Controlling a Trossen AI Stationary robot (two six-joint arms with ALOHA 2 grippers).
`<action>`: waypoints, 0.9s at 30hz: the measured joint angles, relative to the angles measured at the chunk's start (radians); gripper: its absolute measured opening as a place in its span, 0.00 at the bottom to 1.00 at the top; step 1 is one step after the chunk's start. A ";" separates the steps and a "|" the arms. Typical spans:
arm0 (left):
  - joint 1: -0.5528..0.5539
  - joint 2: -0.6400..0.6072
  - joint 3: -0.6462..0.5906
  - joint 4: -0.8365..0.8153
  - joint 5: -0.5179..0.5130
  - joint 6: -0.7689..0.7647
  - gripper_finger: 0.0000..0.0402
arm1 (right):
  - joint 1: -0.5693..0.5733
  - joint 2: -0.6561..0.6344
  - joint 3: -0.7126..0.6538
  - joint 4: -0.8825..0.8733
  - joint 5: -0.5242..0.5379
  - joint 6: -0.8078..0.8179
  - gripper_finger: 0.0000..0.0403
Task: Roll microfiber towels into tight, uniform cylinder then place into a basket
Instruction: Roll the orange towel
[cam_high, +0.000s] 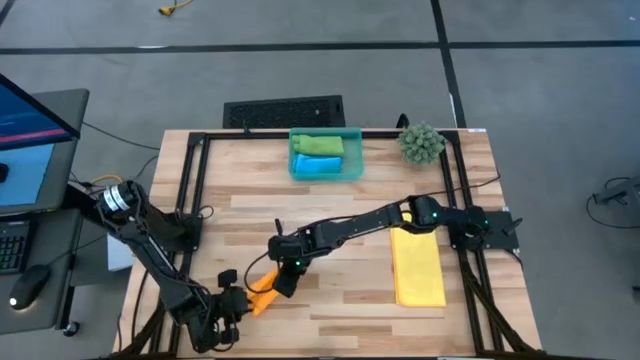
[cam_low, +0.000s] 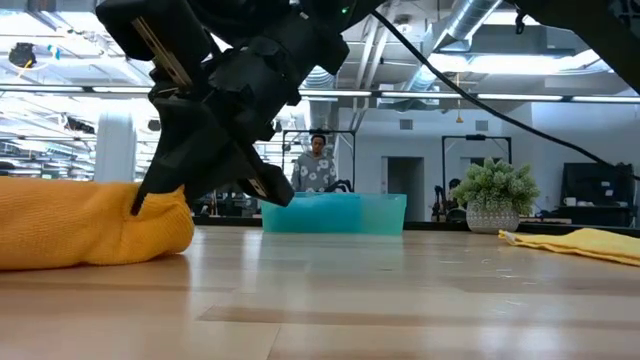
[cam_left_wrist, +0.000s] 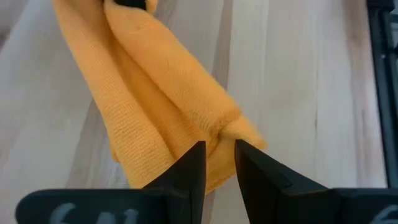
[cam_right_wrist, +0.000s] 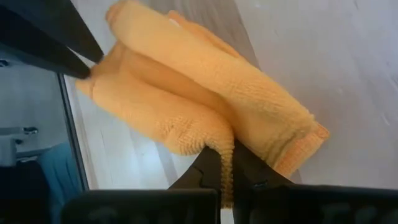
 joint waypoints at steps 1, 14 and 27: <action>0.000 -0.015 0.000 -0.010 0.000 -0.005 0.19 | 0.000 0.000 0.000 0.000 0.000 -0.008 0.05; 0.081 -0.107 -0.049 -0.192 -0.124 -0.023 0.19 | 0.002 0.000 0.000 -0.005 -0.004 -0.022 0.05; 0.156 -0.107 -0.216 0.130 -0.121 0.031 0.19 | 0.011 0.000 0.000 -0.005 -0.007 -0.055 0.05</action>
